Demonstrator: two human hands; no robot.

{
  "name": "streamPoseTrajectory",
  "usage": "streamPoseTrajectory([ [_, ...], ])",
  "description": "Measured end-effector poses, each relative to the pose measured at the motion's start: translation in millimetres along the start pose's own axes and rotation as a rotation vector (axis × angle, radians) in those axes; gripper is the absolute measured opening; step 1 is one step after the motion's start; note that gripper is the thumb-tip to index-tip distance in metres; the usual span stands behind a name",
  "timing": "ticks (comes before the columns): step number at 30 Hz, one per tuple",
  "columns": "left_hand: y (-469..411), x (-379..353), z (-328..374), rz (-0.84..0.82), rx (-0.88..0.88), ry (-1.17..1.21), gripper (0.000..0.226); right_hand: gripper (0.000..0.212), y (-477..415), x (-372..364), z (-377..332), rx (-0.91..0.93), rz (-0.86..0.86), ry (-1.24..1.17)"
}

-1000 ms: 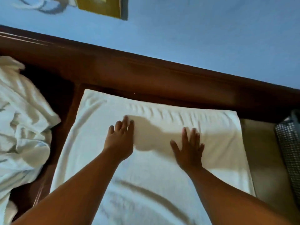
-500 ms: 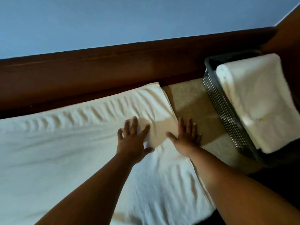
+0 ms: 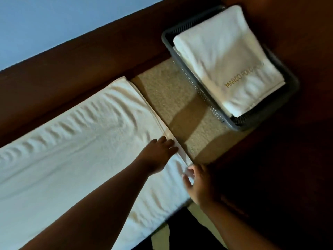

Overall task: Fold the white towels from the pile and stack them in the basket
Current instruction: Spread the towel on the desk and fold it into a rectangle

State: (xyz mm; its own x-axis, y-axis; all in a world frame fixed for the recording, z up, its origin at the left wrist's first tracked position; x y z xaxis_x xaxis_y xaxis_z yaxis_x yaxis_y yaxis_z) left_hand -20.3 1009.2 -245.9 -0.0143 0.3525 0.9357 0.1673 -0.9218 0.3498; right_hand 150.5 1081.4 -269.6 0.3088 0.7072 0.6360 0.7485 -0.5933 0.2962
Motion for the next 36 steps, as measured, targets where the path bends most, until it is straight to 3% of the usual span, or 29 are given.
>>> streamPoseTrajectory([
  [5, -13.7, 17.7, 15.2, -0.037, -0.157, -0.115, 0.05, 0.039, 9.8, 16.5, -5.3, -0.168, 0.066, 0.175],
  [9, -30.8, 18.5, 13.5, -0.166, -0.099, -0.183, 0.029, 0.039, 5.0, 23.2, -7.0, -0.355, -0.035, 0.254],
  [12, -44.8, 28.0, 12.7, -0.191, -0.073, -0.185, 0.032, 0.034, -1.6, 30.6, -2.7, -0.356, -0.086, 0.288],
  [17, -63.6, 36.9, 24.9, -0.112, 0.024, -0.124, 0.038, 0.018, -0.6, 51.9, 21.4, -0.373, 0.066, 0.072],
  [21, -60.4, 35.0, 37.1, -0.06, 0.094, -0.156, 0.052, 0.034, 13.5, 43.9, 40.9, -0.439, 0.012, -0.043],
  [25, -51.2, 42.7, 52.6, 0.055, 0.093, -0.076, 0.047, 0.023, 30.4, 36.8, 78.2, -0.542, -0.137, -0.295],
  [29, -35.5, 20.9, 69.0, 0.059, 0.026, 0.028, 0.041, 0.027, 36.9, 36.3, 102.1, -0.524, -0.132, -0.205],
  [33, -7.5, 11.0, 58.8, 0.064, 0.133, 0.108, 0.051, 0.029, 22.7, 50.3, 73.7, -0.524, 0.079, -0.063],
  [36, 23.3, 2.7, 27.7, 0.065, 0.321, 0.201, 0.043, 0.034, 3.6, 49.8, 29.3, -0.286, 0.183, 0.06],
])
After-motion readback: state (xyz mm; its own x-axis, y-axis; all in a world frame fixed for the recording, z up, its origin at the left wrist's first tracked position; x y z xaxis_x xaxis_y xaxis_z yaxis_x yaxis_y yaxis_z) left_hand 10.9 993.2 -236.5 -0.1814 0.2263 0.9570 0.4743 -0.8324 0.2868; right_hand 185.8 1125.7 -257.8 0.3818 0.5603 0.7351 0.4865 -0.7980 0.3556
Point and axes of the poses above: each hand's wrist, its own y-axis away from the middle knuckle, its own x-axis out of the back of the hand, z = x × y, the point moved 5 cm from there along -y, towards the middle knuckle, and after that the axes turned 15 degrees about -y, right-handed, at the moved point
